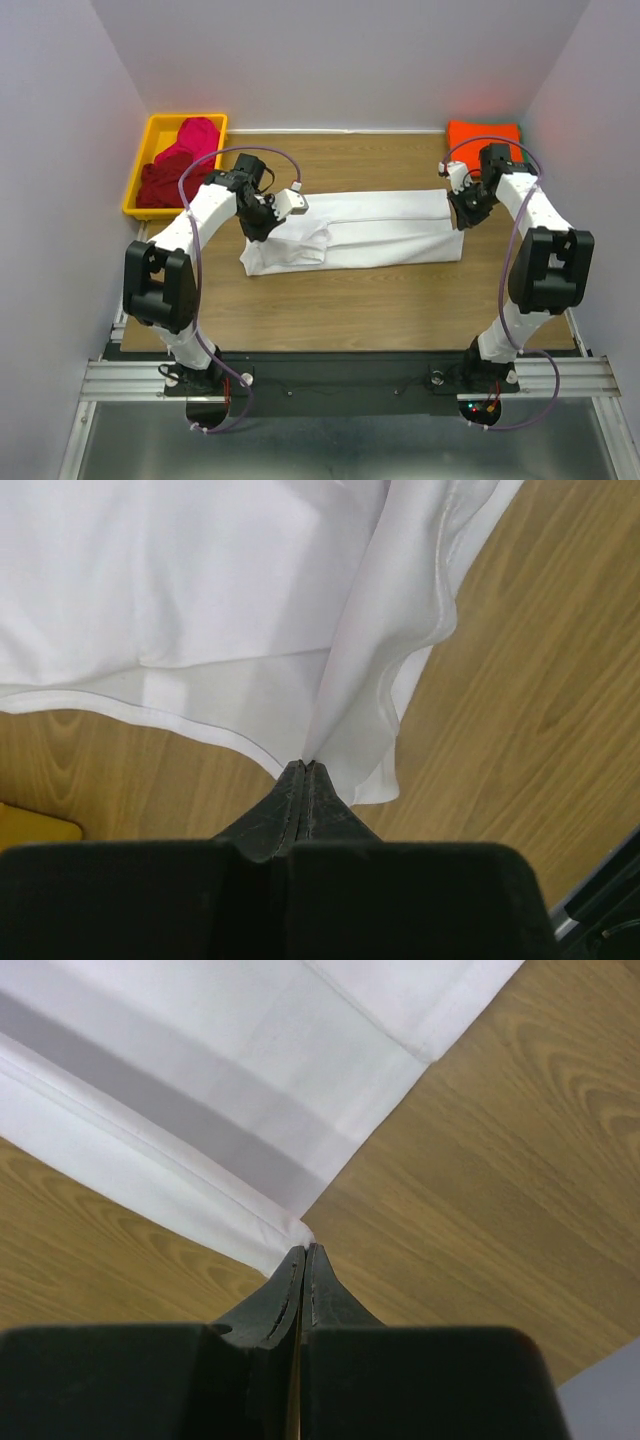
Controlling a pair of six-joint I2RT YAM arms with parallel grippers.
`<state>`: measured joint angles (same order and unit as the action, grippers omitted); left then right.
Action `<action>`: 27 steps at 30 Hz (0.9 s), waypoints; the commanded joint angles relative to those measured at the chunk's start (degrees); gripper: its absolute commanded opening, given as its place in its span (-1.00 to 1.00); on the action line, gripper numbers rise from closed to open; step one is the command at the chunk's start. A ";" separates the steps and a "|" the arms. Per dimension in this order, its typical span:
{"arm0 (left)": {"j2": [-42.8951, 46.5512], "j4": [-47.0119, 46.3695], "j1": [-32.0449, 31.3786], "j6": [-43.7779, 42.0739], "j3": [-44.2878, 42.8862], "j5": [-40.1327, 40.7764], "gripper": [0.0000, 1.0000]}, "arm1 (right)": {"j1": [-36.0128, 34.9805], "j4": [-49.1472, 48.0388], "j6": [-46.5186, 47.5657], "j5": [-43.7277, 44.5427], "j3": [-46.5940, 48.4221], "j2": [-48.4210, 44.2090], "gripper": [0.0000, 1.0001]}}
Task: Fold and stack the t-shirts
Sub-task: Fold the tshirt
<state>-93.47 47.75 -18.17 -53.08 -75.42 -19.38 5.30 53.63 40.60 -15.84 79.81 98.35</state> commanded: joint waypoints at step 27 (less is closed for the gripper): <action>-17.00 1.74 3.93 -3.78 -16.95 -1.37 -1.00 | 1.20 -2.47 -1.66 -2.01 14.50 15.74 -0.99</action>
<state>-110.10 48.99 -15.11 -56.27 -89.76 -19.94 6.02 52.97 39.35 -16.97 91.53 113.49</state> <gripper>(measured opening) 0.014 0.015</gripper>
